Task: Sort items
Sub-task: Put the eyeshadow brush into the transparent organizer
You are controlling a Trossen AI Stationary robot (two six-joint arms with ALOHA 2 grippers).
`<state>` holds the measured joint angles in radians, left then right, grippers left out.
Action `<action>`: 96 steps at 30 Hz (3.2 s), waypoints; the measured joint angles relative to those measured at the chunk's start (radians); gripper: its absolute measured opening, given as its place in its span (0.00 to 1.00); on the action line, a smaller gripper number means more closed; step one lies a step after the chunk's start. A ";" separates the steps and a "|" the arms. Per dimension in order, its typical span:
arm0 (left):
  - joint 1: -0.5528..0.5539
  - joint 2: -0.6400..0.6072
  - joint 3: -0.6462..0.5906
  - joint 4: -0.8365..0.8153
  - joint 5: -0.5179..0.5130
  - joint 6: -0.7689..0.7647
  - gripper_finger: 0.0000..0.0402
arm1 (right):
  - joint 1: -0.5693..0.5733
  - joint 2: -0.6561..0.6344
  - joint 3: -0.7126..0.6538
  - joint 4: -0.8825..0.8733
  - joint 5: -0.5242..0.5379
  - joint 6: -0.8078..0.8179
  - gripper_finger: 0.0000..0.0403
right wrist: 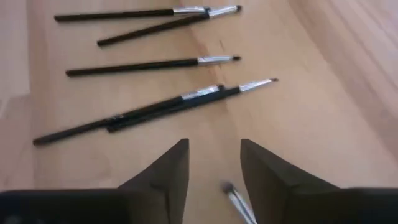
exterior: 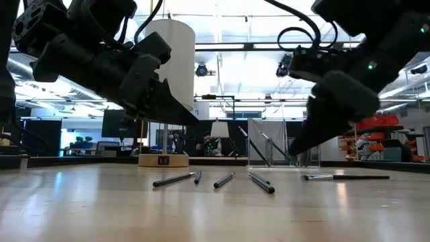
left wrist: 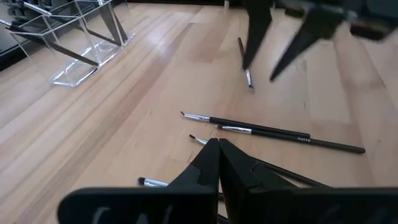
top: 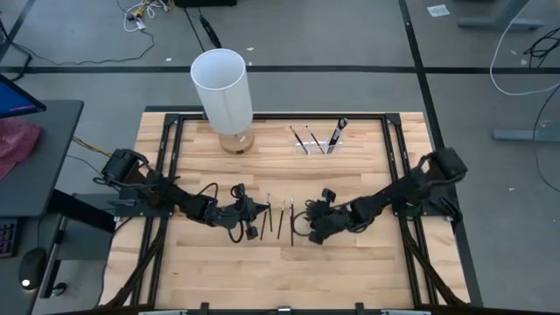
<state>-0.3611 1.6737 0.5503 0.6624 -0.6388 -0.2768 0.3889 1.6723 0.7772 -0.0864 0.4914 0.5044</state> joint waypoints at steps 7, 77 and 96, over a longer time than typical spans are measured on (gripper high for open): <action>0.000 0.000 0.000 -0.001 0.014 0.000 0.02 | 0.000 -0.217 -0.163 -0.106 -0.016 -0.029 0.49; 0.028 0.001 0.000 0.045 0.063 0.003 0.02 | -0.103 -0.006 -0.551 0.876 -0.118 -0.124 0.23; 0.027 0.001 0.000 0.045 0.064 0.000 0.02 | -0.054 -0.013 -0.544 0.739 -0.102 -0.098 0.39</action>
<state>-0.3336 1.6745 0.5507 0.7074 -0.5753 -0.2764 0.3347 1.6596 0.2337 0.6526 0.3893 0.4061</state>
